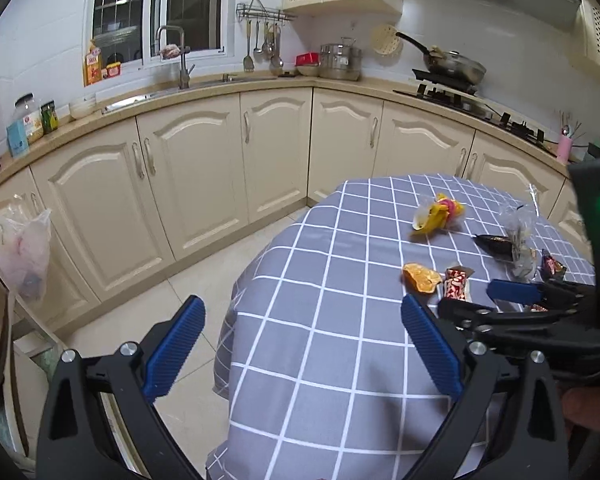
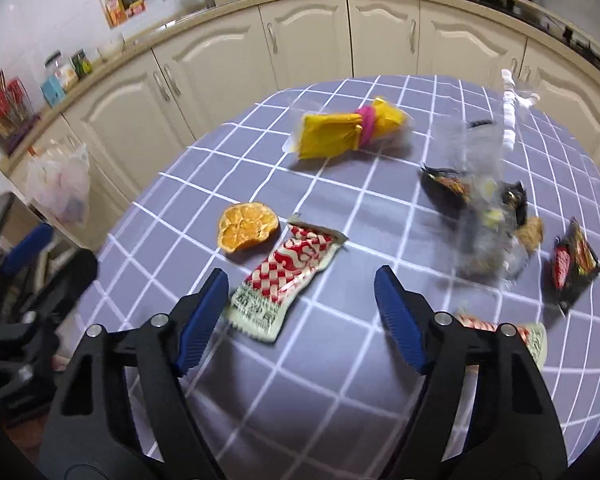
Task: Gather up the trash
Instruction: 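Grasp the orange cracker with left tool while right tool grasps red-white wrapper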
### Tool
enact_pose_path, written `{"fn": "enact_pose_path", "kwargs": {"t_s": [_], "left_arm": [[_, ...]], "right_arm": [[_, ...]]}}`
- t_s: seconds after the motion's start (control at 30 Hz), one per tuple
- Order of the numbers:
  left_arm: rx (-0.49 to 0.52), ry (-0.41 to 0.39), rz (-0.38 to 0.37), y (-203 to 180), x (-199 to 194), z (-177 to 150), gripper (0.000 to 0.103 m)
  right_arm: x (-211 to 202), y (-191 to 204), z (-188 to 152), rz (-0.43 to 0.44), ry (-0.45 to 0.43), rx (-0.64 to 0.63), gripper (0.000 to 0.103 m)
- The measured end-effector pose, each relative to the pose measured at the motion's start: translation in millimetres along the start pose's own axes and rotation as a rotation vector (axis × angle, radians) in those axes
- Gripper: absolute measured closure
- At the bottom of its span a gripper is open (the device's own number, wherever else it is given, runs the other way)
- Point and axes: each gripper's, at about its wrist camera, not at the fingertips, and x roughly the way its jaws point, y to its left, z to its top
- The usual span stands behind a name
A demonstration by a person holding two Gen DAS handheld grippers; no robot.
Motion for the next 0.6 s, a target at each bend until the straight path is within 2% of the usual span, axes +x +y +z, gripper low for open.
{"fn": "enact_pose_path", "kwargs": {"t_s": [0.03, 0.07, 0.1, 0.13, 0.17, 0.27, 0.47, 0.6], "left_arm": [[0.0, 0.003, -0.005, -0.1, 2.1, 1.3, 0.007], [0.004, 0.005, -0.01, -0.9, 3.6, 2.2, 0.007], [0.011, 0.008, -0.019, -3.6, 5.5, 4.0, 0.007], [0.017, 0.009, -0.025, -6.5, 6.5, 4.8, 0.007], [0.024, 0.01, -0.031, -9.3, 8.1, 6.1, 0.007], [0.056, 0.034, -0.064, -24.6, 18.0, 11.3, 0.007], [0.147, 0.115, -0.108, -59.9, 47.4, 17.3, 0.007], [0.165, 0.188, -0.134, -71.4, 72.2, 22.3, 0.007]], "right_arm": [[0.8, 1.7, 0.8, -0.023, -0.005, -0.018, 0.038], [1.0, 2.1, 0.8, -0.05, -0.011, -0.033, 0.053], [-0.6, -1.4, 0.1, -0.063, -0.019, -0.037, 0.061], [-2.4, -6.3, -1.3, -0.058, -0.019, -0.034, 0.074], [-4.1, -11.6, -2.6, -0.044, -0.02, -0.028, 0.079], [-10.3, -26.3, -7.8, -0.01, -0.037, 0.006, 0.085], [-21.4, -53.0, -15.0, 0.062, -0.086, 0.105, 0.086], [-20.8, -68.3, -15.3, 0.128, -0.096, 0.176, 0.087]]}}
